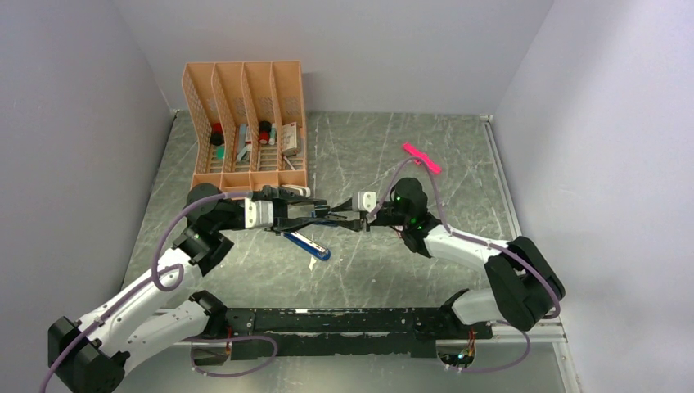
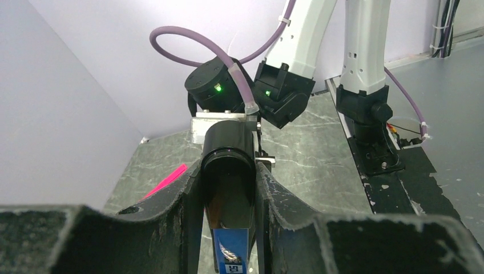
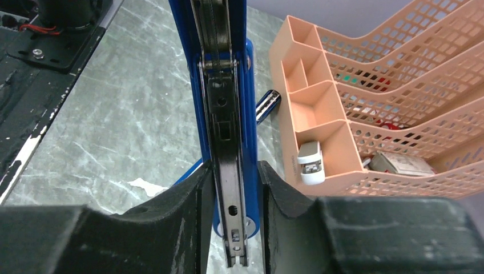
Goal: Load the staples into the stapler
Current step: Open the stapler at the center of the board, then place the stapler at the center of the board, then adjust the staple box at the center of the board.
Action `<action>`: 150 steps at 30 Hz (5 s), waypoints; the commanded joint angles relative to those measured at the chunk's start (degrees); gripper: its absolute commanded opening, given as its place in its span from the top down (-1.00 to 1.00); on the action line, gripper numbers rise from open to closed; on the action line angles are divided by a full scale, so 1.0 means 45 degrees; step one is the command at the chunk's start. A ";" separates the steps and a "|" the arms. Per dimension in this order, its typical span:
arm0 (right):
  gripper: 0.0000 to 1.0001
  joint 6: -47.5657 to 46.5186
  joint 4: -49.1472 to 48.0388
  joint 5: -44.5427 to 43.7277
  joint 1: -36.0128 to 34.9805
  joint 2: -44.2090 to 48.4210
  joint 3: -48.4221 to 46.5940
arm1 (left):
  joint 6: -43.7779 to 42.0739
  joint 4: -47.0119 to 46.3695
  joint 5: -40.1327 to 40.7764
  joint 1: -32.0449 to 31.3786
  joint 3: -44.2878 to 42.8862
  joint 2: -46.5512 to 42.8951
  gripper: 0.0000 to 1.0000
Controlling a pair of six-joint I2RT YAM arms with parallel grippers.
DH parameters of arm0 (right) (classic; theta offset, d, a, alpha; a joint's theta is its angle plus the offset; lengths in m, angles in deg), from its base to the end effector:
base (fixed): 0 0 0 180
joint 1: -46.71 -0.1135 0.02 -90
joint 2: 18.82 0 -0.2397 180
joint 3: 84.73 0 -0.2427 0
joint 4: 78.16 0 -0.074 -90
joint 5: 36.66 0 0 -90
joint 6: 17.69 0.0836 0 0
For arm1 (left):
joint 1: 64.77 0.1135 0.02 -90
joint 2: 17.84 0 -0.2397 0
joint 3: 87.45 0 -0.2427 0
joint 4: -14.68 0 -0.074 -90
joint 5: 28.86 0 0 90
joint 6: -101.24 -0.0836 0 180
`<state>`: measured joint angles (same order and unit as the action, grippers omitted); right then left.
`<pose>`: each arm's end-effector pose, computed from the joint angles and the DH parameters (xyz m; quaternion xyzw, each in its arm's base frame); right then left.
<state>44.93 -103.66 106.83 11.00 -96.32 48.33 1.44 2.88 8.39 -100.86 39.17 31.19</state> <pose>0.2047 0.2299 0.2132 -0.6036 0.4024 0.3749 0.5773 0.1422 -0.1860 0.3476 0.5369 0.3572 -0.4228 0.6367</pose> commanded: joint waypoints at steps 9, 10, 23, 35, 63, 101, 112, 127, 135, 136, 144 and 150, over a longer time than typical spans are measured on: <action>1.00 0.1587 -0.1180 -0.0479 0.0590 0.0599 0.0672 | -0.0176 -0.1231 0.2413 0.0059 0.0102 -0.1273 0.86; 1.00 0.2110 -0.1632 -0.0420 0.0768 0.0791 0.0875 | -0.0140 -0.1393 0.3012 0.0054 0.0300 -0.1505 0.86; 1.00 0.3300 -0.2113 -0.0748 0.1196 0.1750 0.0892 | -0.0131 -0.0628 0.7564 0.0058 0.1846 -0.4341 -0.02; 1.00 0.2207 0.4634 -0.6002 -0.0520 0.1897 -0.1378 | -0.0210 0.1657 1.1765 0.0063 0.1816 -0.5728 -0.31; 1.00 0.8001 1.2503 -1.3525 -0.7545 -0.5170 -0.9288 | 0.2809 0.6579 1.6231 0.0066 -0.2447 -0.4622 -0.21; 0.48 0.6210 1.5001 -1.4257 -0.6673 -0.9941 -1.3075 | 0.2876 0.7223 1.5885 0.0057 -0.2368 -0.4317 -0.26; -0.13 0.5607 1.3845 -1.2822 -0.6646 -0.7992 -1.1955 | 0.2930 0.7206 1.5779 0.0067 -0.2438 -0.4046 -0.29; -0.18 0.9123 1.0519 -1.4028 -0.1350 -0.0238 -0.3878 | 0.3952 0.6745 1.4370 0.0075 -0.1859 -0.2527 -0.43; -0.22 1.0780 1.0626 -1.5440 0.2854 0.1112 -0.1928 | 0.6182 0.5745 1.2991 0.0081 -0.1270 0.0291 -0.91; -0.23 1.1173 1.0617 -1.5518 0.3259 0.1274 -0.1740 | 0.6409 0.5773 1.2836 0.0088 -0.1329 0.0697 -0.94; -0.29 1.1892 1.1498 -1.4218 0.4318 0.2198 -0.0994 | 0.6636 0.5099 1.2332 0.0087 -0.1153 0.1459 -0.95; -0.35 1.2177 1.2206 -1.2098 0.4301 0.2819 -0.0377 | 0.6378 0.5314 1.2640 0.0087 -0.1093 0.1259 -0.96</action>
<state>97.89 -51.99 46.16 30.15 -85.39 44.58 30.16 28.93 66.00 -100.82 33.97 37.71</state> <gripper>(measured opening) 0.675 0.977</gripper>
